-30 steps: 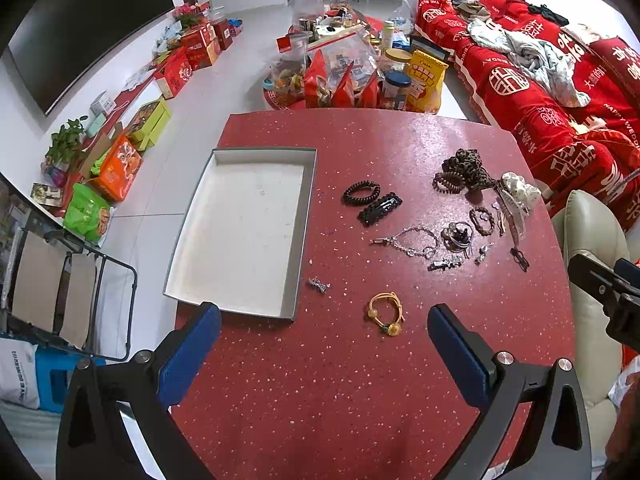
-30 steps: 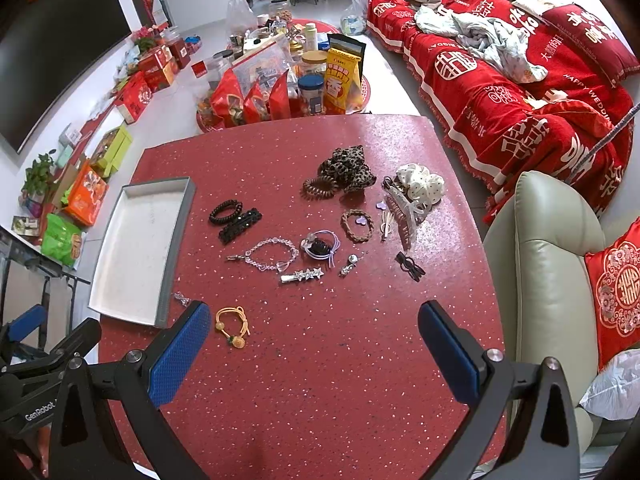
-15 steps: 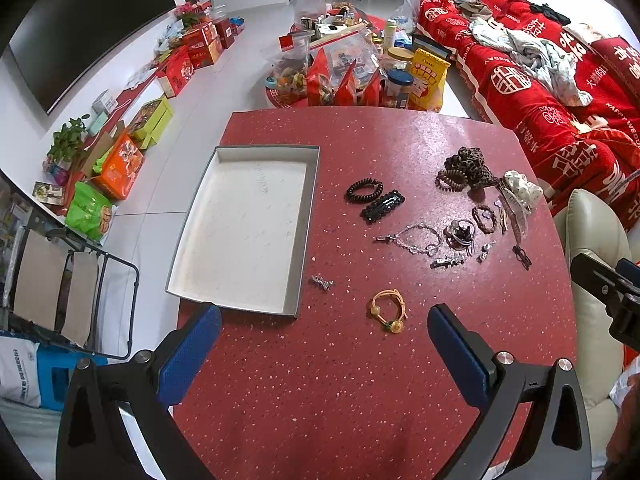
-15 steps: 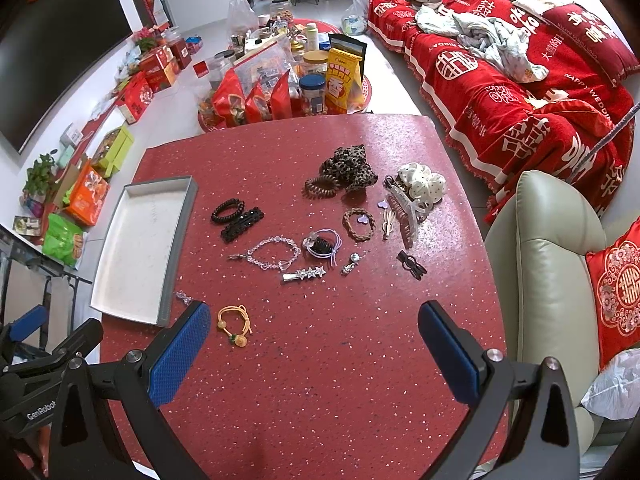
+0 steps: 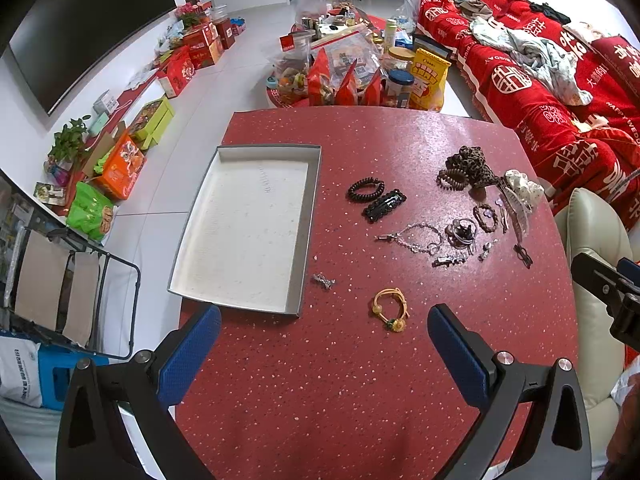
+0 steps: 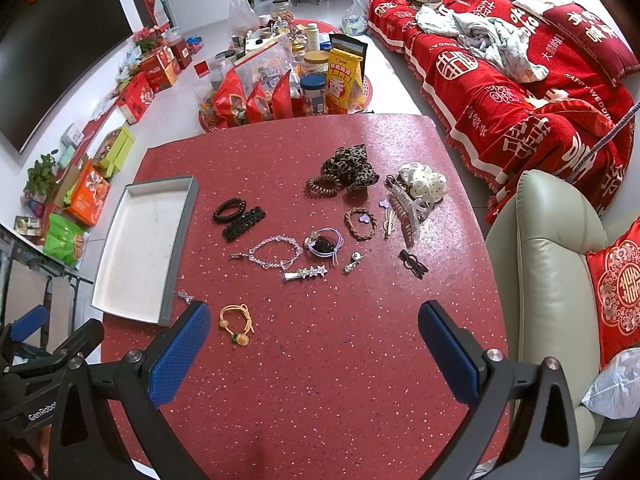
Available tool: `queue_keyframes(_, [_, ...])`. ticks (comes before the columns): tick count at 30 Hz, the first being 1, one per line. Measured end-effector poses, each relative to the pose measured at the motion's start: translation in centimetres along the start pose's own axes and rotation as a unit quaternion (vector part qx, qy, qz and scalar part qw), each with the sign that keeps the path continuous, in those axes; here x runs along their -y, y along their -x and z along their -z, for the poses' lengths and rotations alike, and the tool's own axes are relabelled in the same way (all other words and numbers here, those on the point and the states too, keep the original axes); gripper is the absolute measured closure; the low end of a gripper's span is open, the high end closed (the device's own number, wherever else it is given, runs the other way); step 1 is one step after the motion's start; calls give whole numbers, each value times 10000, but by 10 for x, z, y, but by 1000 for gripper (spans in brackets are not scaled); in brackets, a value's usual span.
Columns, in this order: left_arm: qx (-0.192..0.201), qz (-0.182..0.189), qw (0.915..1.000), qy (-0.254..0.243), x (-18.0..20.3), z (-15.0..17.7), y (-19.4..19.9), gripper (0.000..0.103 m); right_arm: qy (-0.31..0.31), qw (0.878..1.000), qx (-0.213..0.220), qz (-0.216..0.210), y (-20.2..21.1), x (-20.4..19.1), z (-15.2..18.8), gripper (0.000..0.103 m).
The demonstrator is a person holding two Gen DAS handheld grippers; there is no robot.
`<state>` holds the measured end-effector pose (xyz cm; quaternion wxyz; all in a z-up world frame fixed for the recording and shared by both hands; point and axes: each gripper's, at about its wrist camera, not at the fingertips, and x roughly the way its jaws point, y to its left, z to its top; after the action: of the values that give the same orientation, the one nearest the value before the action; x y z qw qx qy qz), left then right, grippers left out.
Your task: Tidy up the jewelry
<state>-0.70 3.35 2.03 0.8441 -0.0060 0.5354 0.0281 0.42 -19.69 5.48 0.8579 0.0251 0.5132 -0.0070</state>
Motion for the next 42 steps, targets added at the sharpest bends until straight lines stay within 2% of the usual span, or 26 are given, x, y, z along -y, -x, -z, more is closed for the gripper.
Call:
queue_keyframes(32, [-47, -23, 10000, -7, -6, 8, -2, 0, -5, 10000, -20, -1, -1, 1, 0, 0])
queue_keyframes(42, [-217, -29, 9997, -98, -12, 18, -11, 0, -75, 9999, -138, 13, -3, -4, 11, 0])
